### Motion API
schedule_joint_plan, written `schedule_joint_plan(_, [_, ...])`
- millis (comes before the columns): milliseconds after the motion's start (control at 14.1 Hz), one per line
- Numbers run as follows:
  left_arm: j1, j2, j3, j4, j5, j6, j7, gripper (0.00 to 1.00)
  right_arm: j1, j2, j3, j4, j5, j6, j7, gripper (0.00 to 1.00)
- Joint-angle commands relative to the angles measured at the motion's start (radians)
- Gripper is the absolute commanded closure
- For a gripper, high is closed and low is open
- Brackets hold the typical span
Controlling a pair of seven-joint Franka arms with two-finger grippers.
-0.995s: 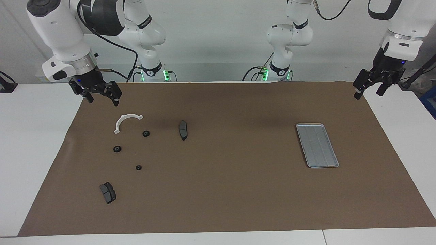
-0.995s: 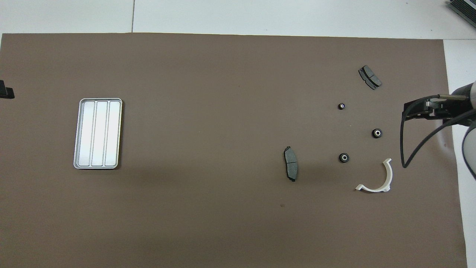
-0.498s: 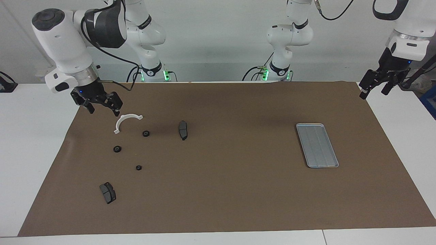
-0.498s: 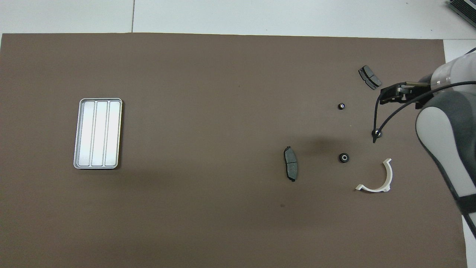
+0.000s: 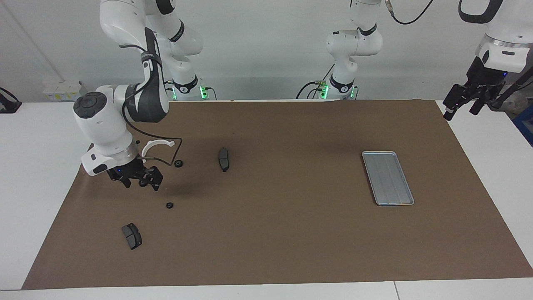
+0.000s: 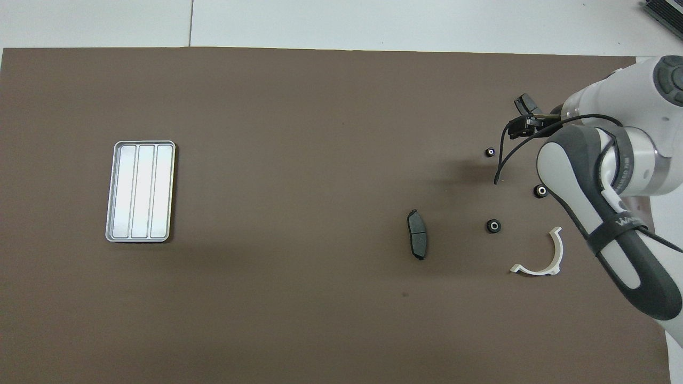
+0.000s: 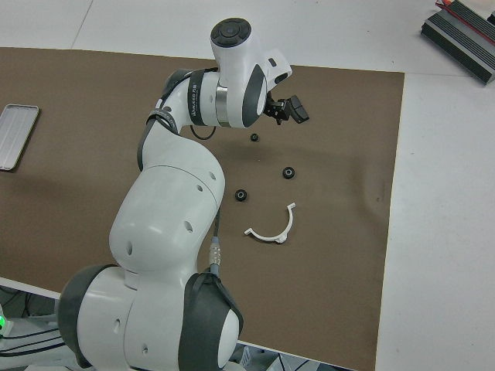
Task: Pick bearing gear from pile to tray
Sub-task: 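Reach the right gripper to a black bearing gear and grasp it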
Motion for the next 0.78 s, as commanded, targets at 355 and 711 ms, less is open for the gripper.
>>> schedule_joint_plan(355, [-0.005, 0.003, -0.006, -0.002, 0.014, 0.002, -0.002, 0.00, 0.048, 0.124, 0.005, 0.002, 0.000, 0.123, 0.011, 0.15])
schedule_joint_plan(711, [-0.044, 0.003, -0.020, 0.000, 0.006, 0.035, 0.003, 0.00, 0.051, 0.124, 0.005, -0.032, 0.000, 0.146, 0.011, 0.37])
